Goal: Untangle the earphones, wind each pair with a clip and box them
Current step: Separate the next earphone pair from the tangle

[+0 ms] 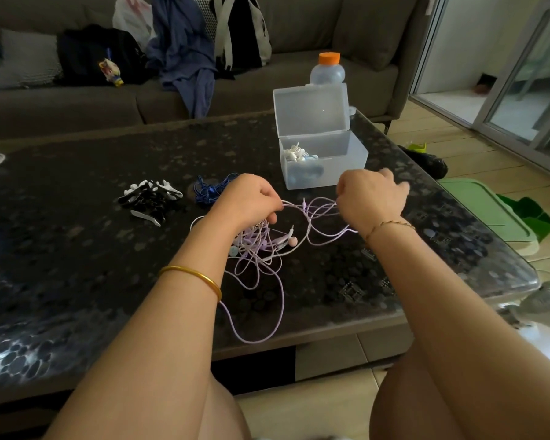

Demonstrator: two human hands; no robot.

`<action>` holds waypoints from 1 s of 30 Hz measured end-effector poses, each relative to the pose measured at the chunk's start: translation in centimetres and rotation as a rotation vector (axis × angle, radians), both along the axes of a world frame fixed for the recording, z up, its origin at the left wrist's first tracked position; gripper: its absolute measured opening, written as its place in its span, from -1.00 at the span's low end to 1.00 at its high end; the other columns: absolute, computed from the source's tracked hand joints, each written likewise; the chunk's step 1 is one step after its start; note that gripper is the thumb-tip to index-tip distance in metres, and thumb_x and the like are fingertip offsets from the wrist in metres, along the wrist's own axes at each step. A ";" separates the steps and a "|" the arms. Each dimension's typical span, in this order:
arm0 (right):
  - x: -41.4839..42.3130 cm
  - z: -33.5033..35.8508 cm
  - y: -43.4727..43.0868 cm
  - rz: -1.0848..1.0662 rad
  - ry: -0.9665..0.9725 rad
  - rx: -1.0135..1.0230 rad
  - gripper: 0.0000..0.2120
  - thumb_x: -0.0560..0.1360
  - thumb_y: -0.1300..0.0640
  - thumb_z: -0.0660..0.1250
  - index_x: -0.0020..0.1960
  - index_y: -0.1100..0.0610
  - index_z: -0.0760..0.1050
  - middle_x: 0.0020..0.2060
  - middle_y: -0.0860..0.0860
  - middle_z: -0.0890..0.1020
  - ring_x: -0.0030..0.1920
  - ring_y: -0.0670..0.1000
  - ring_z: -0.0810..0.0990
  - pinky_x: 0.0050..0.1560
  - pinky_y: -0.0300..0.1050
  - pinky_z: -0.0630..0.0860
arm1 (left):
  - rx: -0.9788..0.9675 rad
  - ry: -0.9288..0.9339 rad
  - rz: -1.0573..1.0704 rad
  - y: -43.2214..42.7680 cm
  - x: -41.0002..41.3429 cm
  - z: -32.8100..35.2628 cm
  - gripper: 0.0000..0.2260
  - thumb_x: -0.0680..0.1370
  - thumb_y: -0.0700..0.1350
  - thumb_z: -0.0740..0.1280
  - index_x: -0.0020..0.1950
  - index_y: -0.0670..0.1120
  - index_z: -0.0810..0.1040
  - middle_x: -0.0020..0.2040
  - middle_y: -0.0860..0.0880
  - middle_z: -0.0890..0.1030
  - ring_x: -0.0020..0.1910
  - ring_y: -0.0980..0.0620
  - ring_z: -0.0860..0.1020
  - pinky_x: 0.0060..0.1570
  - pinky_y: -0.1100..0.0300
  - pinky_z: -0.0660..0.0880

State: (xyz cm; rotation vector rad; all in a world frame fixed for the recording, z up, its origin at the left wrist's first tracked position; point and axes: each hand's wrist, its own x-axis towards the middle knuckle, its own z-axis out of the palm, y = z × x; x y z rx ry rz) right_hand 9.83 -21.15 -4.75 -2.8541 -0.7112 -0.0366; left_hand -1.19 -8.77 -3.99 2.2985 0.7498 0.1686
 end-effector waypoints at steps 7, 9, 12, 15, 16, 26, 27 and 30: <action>-2.3 0.7 1.0 0.560 0.128 0.395 -0.80 0.46 -0.02 0.39 0.01 0.06 0.58 -0.09 -0.04 0.65 -0.05 0.00 0.59 0.06 0.02 0.55 | -0.084 -0.060 0.028 0.1 -0.1 0.2 -0.88 0.54 -0.17 0.31 -0.14 -0.04 0.63 -0.32 0.01 0.65 -0.18 0.01 0.59 -0.12 0.10 0.49; -2.7 -0.2 1.9 0.562 0.017 0.282 -0.70 0.44 -0.08 0.39 0.07 0.06 0.50 -0.07 -0.03 0.64 -0.04 0.03 0.59 0.04 0.05 0.54 | -0.106 -0.066 0.023 0.1 -0.3 0.3 -0.87 0.54 -0.19 0.30 -0.15 -0.04 0.62 -0.32 -0.02 0.66 -0.17 0.00 0.59 -0.09 0.09 0.48; -2.4 -0.9 2.6 0.548 -0.094 0.234 -0.69 0.44 -0.11 0.38 0.06 0.07 0.49 -0.03 0.01 0.60 -0.01 0.07 0.55 0.03 0.02 0.51 | -0.146 -0.086 0.040 0.2 -0.5 0.3 -0.87 0.54 -0.20 0.30 -0.14 -0.08 0.63 -0.36 -0.02 0.63 -0.27 0.06 0.53 -0.20 0.19 0.42; -2.3 -0.7 2.7 0.513 -0.157 0.215 -0.79 0.50 -0.06 0.32 0.01 0.06 0.56 -0.03 0.02 0.58 0.00 0.06 0.53 0.01 -0.05 0.47 | -0.178 -0.079 0.071 -0.2 -0.3 0.8 -0.87 0.55 -0.18 0.30 -0.06 -0.15 0.64 -0.33 -0.01 0.64 -0.23 0.04 0.52 -0.15 0.16 0.44; -2.3 -0.6 2.7 0.502 -0.182 0.220 -0.81 0.52 -0.04 0.30 0.00 0.05 0.58 -0.03 0.02 0.59 0.00 0.06 0.53 0.01 -0.06 0.47 | -0.187 -0.048 0.096 -0.4 -0.1 1.0 -0.86 0.56 -0.17 0.29 -0.02 -0.18 0.63 -0.29 -0.02 0.64 -0.20 0.04 0.51 -0.08 0.12 0.46; -2.5 1.3 2.6 0.294 0.659 1.129 -0.93 0.57 0.26 0.15 -0.08 0.21 0.39 -0.20 0.08 0.62 -0.06 0.08 0.62 0.08 0.08 0.57 | -0.113 -0.010 0.129 1.2 -0.4 -0.6 -0.90 0.57 -0.20 0.28 0.00 -0.11 0.59 -0.13 -0.06 0.66 -0.04 -0.03 0.61 0.09 0.00 0.51; -2.7 1.6 2.6 0.285 0.830 1.255 -0.91 0.58 0.29 0.10 -0.08 0.20 0.35 -0.25 0.07 0.62 -0.10 0.08 0.64 0.09 0.08 0.58 | -0.081 -0.038 0.120 1.2 -0.6 -0.9 -0.90 0.59 -0.17 0.26 -0.04 -0.07 0.57 -0.12 -0.05 0.66 -0.09 0.02 0.60 0.01 0.04 0.52; -2.5 2.0 2.6 0.261 1.050 1.467 -0.89 0.57 0.33 0.04 -0.09 0.21 0.30 -0.36 0.10 0.46 -0.31 0.05 0.53 -0.07 0.04 0.61 | 0.053 -0.037 0.115 1.3 -0.4 -1.3 -0.85 0.61 -0.14 0.22 -0.13 0.02 0.50 -0.09 -0.01 0.59 -0.14 0.05 0.53 -0.13 0.13 0.46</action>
